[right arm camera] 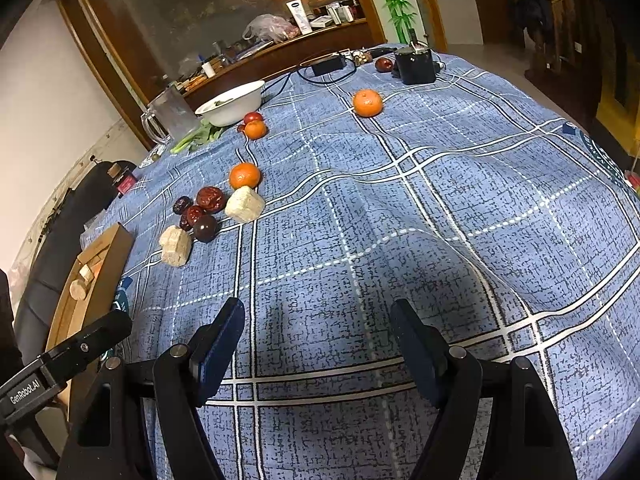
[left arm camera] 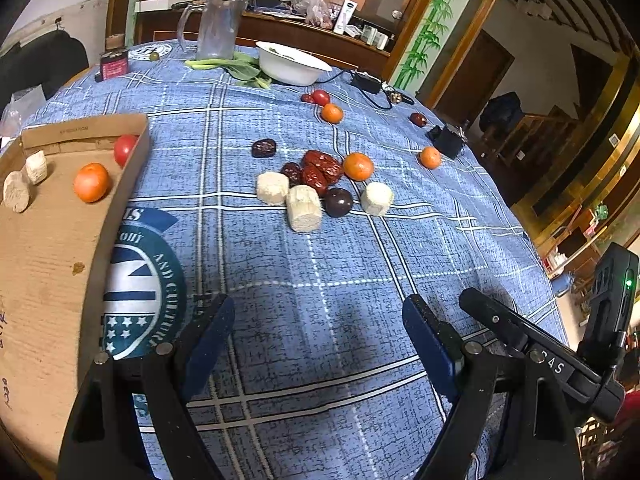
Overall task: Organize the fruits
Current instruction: 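Lower both open tools toward the beige items among the dates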
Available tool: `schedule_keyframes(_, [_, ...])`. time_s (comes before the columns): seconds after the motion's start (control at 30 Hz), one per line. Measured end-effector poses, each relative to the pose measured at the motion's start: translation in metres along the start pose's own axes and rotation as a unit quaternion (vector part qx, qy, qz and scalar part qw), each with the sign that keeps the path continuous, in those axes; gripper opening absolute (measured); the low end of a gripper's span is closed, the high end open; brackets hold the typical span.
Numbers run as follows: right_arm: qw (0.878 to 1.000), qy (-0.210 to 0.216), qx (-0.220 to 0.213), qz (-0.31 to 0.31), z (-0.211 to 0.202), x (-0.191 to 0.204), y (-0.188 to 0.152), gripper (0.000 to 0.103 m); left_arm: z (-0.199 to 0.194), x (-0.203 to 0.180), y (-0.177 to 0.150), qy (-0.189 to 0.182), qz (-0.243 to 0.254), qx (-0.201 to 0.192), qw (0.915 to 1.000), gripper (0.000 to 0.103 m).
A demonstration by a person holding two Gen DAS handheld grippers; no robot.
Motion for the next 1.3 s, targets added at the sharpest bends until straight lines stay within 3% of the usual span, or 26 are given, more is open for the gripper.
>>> schedule_keyframes(0.5, [1.000,-0.006,0.006,-0.004,0.002,0.001,-0.001,0.079,-0.034,0.026,-0.004,0.002,-0.021,-0.032,0.9993,0.085])
schedule_keyframes(1.3, [1.000,0.005,0.005,-0.010,0.001,0.005,-0.004,0.079,-0.046,0.014,-0.009,0.012,-0.008,-0.040,0.9991,0.085])
Point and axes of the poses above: each gripper's, at about its wrist camera, not at the fingertips, and z roughly the way its jaws point, x to its left, y to its top, the point moved 2 cm from there along z, roughly the way its jaws point, and after that the axes turned 1 degree about -z, right-handed, at the moved point
